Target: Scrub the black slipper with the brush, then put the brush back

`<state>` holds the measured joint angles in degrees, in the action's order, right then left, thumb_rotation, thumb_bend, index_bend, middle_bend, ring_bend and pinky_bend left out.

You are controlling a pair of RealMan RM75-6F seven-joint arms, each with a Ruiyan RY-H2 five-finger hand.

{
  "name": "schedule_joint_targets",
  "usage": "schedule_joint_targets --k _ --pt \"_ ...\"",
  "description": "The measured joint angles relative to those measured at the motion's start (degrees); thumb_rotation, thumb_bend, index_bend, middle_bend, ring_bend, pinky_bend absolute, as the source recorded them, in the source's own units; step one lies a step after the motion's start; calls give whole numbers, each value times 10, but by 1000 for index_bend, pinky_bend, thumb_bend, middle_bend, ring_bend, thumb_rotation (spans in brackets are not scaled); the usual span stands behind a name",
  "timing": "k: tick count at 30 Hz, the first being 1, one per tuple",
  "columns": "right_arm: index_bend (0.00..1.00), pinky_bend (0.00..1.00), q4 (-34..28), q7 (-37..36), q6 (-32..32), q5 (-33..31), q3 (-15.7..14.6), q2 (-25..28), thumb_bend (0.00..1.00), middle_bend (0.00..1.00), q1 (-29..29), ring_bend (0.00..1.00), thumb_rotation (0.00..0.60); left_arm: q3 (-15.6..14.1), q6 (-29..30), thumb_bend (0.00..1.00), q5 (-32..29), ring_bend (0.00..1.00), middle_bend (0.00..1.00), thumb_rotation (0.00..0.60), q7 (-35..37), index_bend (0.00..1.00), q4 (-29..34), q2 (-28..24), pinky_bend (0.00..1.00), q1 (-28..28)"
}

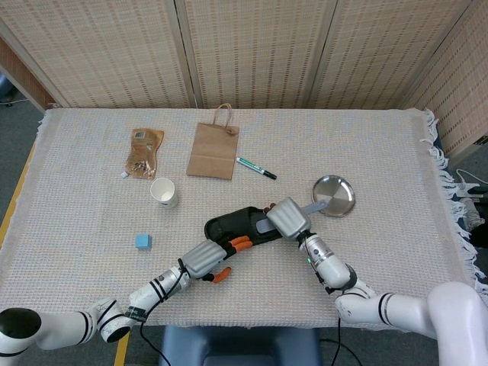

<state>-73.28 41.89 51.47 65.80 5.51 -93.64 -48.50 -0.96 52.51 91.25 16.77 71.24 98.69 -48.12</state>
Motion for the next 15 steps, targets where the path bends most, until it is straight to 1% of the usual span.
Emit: schedule_joint_targets --k 4,7,11,15 --pt "908 890 -3 7 4 -15 2 13 549 737 4 641 600 1 0 582 -2 0 0 600 -8 0 3 0 41 0" --pt "908 890 -17 -3 6 -17 7 21 548 737 6 641 600 3 3 582 -2 0 0 600 -13 0 4 -1 41 0" --pt "906 890 -38 -48 19 0 15 34 549 737 12 641 600 6 19 582 2 0 0 600 -10 0 7 -5 41 2" --pt "906 890 -55 -101 47 29 22 56 549 737 24 640 600 7 42 552 13 0 0 600 2 0 14 -20 42 6"
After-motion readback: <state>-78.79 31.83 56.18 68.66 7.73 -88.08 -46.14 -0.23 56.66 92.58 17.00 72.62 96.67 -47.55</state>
